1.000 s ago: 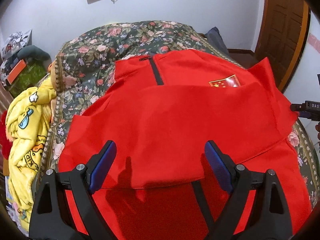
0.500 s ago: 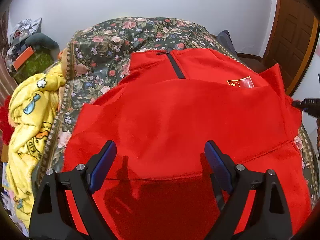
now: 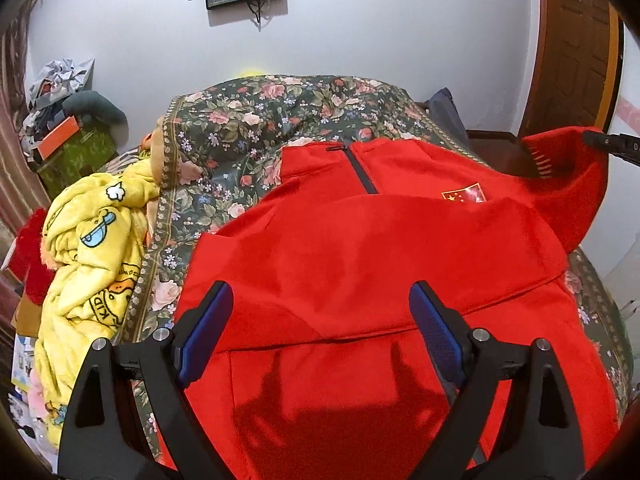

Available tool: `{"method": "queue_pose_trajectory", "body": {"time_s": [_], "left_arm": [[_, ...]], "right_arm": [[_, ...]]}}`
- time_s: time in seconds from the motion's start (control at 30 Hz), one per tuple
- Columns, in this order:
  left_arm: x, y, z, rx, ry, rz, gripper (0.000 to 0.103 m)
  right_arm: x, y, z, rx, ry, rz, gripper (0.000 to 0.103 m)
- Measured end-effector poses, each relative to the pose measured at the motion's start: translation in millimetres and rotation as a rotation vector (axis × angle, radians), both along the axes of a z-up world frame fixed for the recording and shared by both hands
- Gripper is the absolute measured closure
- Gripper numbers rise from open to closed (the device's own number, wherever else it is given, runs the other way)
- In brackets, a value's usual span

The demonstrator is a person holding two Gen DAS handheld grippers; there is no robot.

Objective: Fold large clothes

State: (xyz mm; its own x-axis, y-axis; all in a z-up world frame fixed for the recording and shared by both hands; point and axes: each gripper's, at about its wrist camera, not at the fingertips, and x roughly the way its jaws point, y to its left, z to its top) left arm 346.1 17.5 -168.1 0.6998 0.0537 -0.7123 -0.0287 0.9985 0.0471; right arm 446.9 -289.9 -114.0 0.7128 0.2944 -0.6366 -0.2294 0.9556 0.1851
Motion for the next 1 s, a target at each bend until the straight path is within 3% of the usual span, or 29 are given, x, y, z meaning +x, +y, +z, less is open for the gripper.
{"method": "queue_pose_trajectory", "body": {"time_s": [0.17, 0.3, 0.5, 0.67, 0.77, 0.8, 0.83, 0.93, 1.0], "left_arm": [[-8, 4, -1, -0.002, 0.002, -0.007, 0.013], [-15, 8, -6, 0.0, 0.017, -0.01, 0.013], [-19, 15, -14, -0.007, 0.047, -0.007, 0.013], [-18, 15, -21, -0.028, 0.071, -0.001, 0.013], [-17, 13, -22, -0.042, 0.076, -0.003, 0.013], [-17, 12, -22, -0.045, 0.076, -0.004, 0.013], [-16, 11, -22, -0.048, 0.075, -0.005, 0.013], [-15, 6, -21, -0.051, 0.072, -0.012, 0.013], [-14, 3, -21, -0.049, 0.073, -0.017, 0.013]], "right_arm": [[-16, 56, -9, -0.022, 0.023, 0.167, 0.095], [-17, 81, -52, 0.009, 0.147, 0.201, 0.095], [-12, 86, -97, 0.043, 0.314, 0.189, 0.093], [-16, 73, -92, 0.111, 0.421, 0.217, 0.079], [-25, 58, -78, 0.154, 0.404, 0.223, 0.068], [-28, 51, -71, 0.149, 0.379, 0.207, 0.06], [-29, 45, -64, 0.137, 0.349, 0.183, 0.053], [-33, 23, -50, 0.095, 0.258, 0.088, 0.043], [-29, 7, -49, 0.08, 0.247, 0.007, 0.037]]}}
